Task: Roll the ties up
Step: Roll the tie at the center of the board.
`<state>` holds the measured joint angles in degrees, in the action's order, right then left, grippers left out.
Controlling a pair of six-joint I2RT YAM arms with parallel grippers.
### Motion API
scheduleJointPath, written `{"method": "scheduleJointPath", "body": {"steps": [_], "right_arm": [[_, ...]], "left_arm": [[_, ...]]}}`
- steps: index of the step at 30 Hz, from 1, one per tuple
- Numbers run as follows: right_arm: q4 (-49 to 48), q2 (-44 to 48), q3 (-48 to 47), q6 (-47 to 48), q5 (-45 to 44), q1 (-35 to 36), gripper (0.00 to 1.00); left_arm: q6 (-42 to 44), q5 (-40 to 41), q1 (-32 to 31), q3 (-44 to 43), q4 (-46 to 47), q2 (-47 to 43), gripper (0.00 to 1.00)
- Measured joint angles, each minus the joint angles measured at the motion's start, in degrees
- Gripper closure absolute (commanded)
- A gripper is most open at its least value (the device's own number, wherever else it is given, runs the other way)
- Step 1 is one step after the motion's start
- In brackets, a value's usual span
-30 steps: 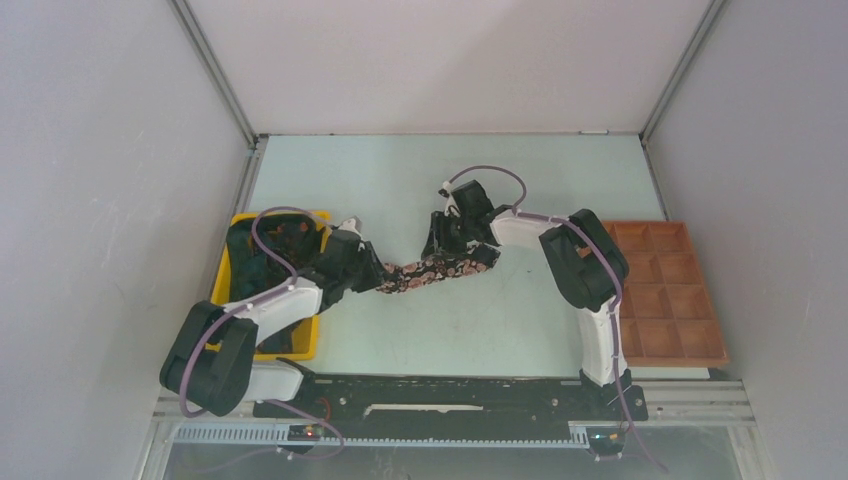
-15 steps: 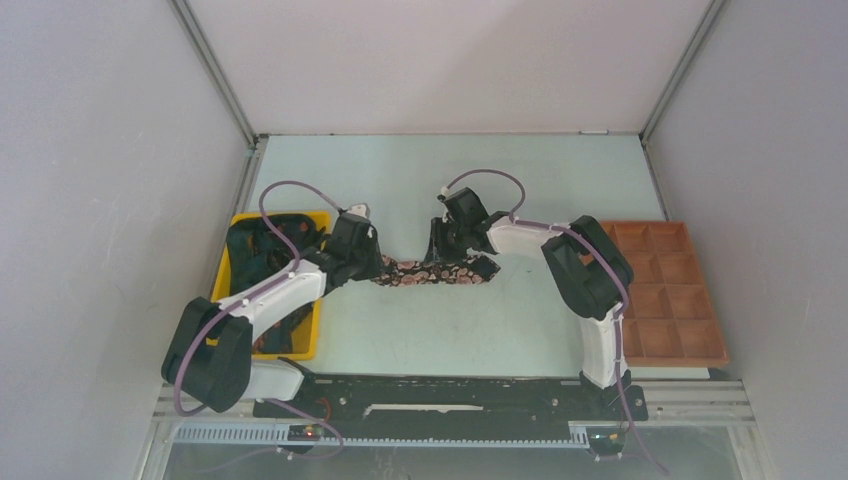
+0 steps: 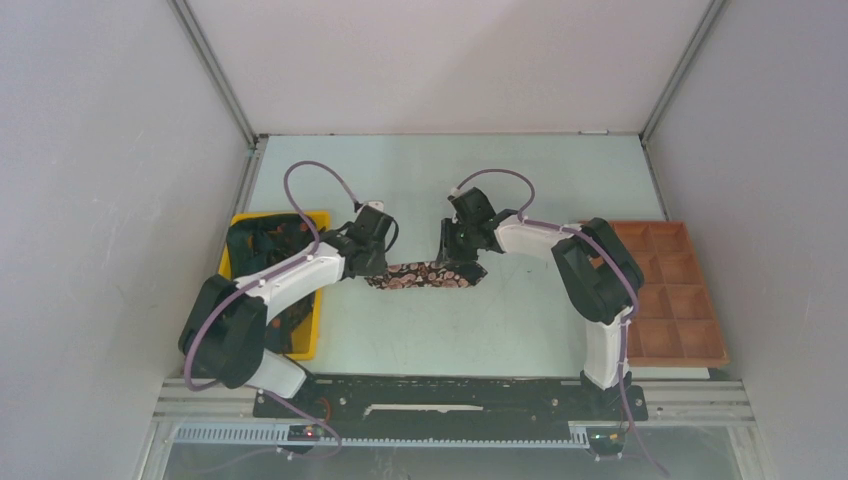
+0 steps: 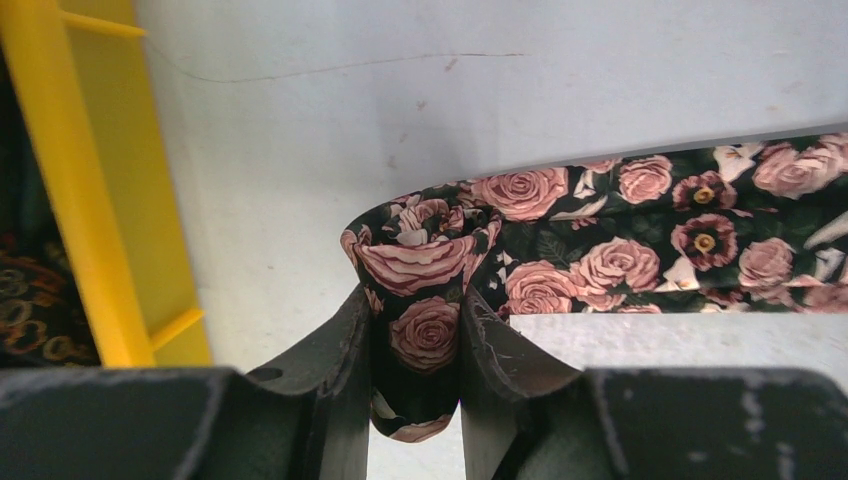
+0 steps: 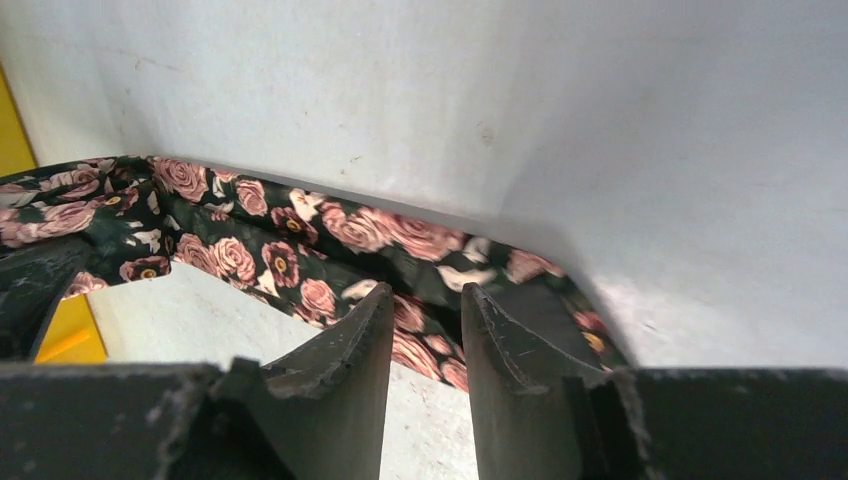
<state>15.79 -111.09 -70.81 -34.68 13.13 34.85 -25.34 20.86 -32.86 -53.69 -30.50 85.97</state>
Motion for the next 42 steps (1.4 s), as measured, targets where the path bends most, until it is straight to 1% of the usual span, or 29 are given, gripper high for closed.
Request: {"method": "scheduleJointPath", "body": {"steps": [7, 14, 21, 29, 31, 36, 42], "right_arm": [[1.42, 5.90, 2.27, 0.70, -1.66, -4.42, 0.64], [1.81, 9.40, 5.16, 0.83, -1.99, -8.02, 0.64], [2.08, 10.78, 6.40, 0.87, -1.92, -9.42, 0.64], [2.16, 12.68, 7.32, 0.90, -1.79, -10.51, 0.65], [2.14, 13.00, 7.32, 0.90, -1.79, -10.62, 0.65], [2.16, 13.18, 7.32, 1.09, -1.75, -10.71, 0.65], [2.10, 13.57, 7.89, 1.11, -1.40, -10.82, 0.65]], "left_arm": [[1.42, 10.43, -3.63, -6.12, -6.75, 6.95, 0.78], [1.42, 18.05, -7.10, -10.84, -11.47, 13.46, 0.80], [1.33, 24.06, -10.21, -14.69, -15.41, 19.15, 0.80], [0.96, 26.86, -12.20, -17.75, -17.97, 24.00, 0.78], [0.74, 26.95, -12.72, -18.84, -18.78, 25.03, 0.76], [-0.07, 26.60, -14.10, -21.51, -20.35, 27.54, 0.67], [-0.59, 24.41, -14.82, -23.67, -21.09, 29.27, 0.53]]}}
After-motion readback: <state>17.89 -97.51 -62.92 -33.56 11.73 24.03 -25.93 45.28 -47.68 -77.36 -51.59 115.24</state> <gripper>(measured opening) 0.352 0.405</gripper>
